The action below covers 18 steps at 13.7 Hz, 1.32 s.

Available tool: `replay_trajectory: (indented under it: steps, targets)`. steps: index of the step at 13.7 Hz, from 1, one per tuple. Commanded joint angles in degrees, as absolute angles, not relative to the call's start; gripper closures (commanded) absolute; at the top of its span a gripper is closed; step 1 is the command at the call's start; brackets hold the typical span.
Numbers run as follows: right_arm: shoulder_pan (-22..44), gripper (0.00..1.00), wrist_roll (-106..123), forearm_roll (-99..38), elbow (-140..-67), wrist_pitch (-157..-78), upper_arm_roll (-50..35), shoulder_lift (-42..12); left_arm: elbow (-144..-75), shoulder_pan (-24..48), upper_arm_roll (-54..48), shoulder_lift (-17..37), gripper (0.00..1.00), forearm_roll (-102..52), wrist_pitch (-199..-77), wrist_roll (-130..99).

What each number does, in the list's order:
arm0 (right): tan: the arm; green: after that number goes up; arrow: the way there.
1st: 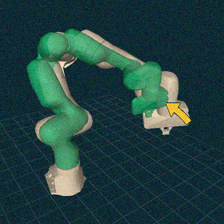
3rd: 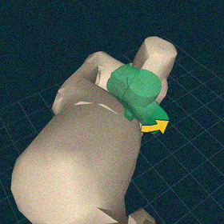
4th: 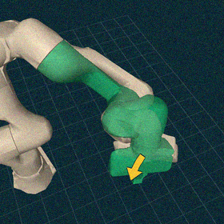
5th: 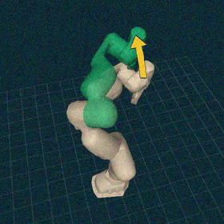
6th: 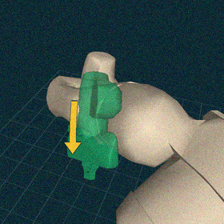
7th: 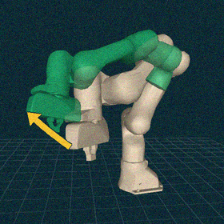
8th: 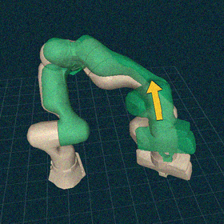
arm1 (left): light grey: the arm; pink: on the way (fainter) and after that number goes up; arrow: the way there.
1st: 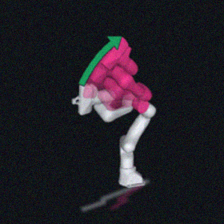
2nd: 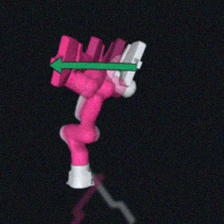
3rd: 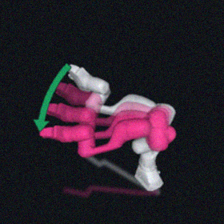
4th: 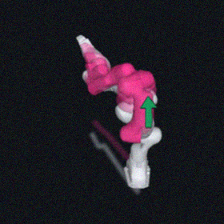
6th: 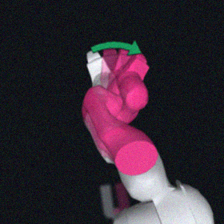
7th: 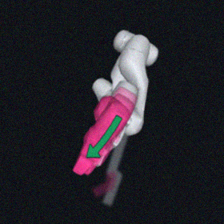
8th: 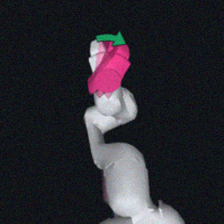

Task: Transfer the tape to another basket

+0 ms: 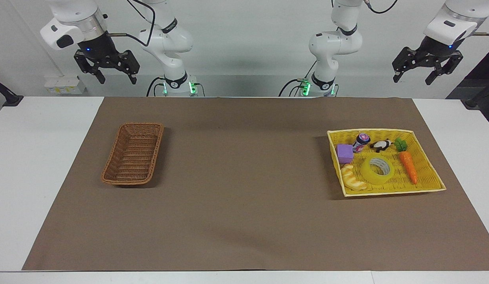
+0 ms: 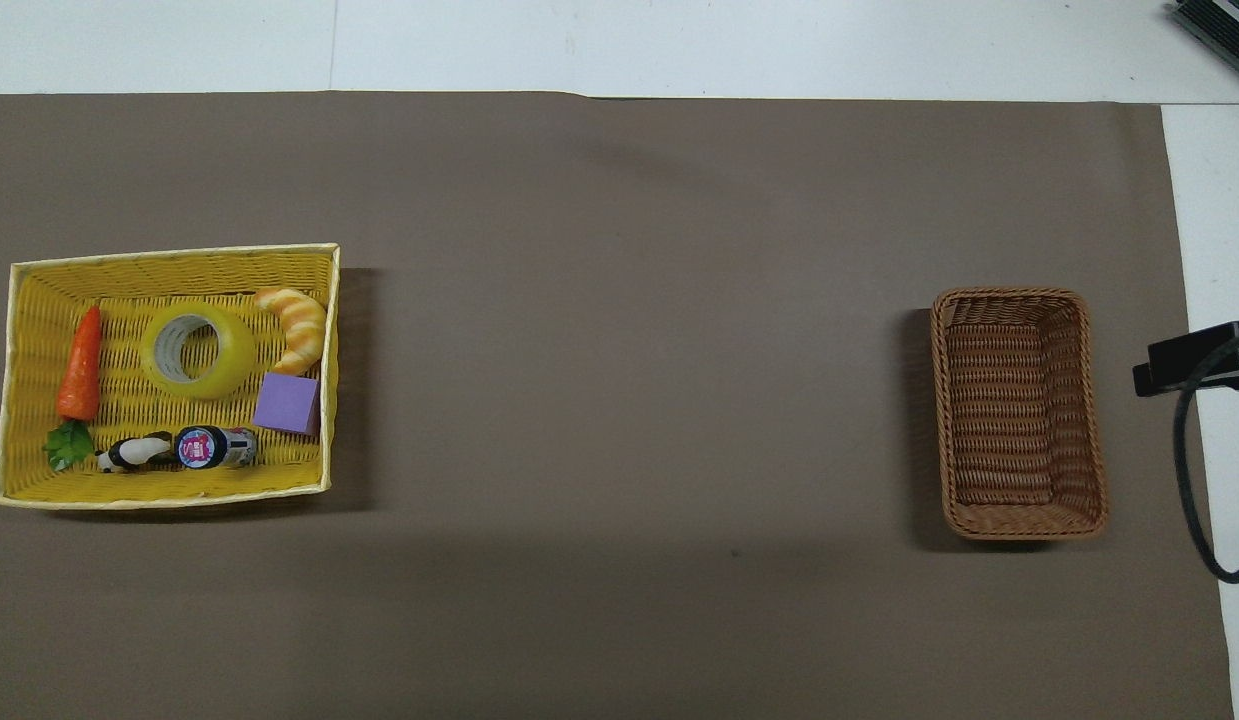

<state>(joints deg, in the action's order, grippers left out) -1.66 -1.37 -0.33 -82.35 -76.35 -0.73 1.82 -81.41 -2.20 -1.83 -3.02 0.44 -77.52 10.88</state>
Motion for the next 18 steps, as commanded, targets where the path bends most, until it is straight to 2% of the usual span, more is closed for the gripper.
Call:
replay_trajectory:
  steps: [1,7,13,16,18]
  targets:
    - [-2.2,0.00,0.1,-1.2,-82.7,-76.7,-0.7,2.2,-83.3,-2.3,-1.8,-4.6,0.00,0.4,-78.6,10.0]
    - [-2.2,0.00,0.1,-1.2,-82.7,-76.7,-0.7,2.2,-85.2,-2.5,-1.7,-5.0,0.00,0.4,-81.7,11.3]
    - [-2.2,0.00,0.1,-1.2,-82.7,-76.7,-0.7,2.2,-98.9,-6.0,-1.5,-4.8,0.00,0.3,-97.8,16.2]
    - [-2.2,0.00,0.1,-1.2,-82.7,-76.7,-0.7,2.2,-106.8,-7.7,-1.5,-3.2,0.00,0.0,-110.2,17.3]
    - [-2.2,0.00,0.1,-1.2,-82.7,-76.7,-0.7,2.2,-109.6,-9.0,-1.5,-0.7,0.00,-0.1,-116.2,18.5]
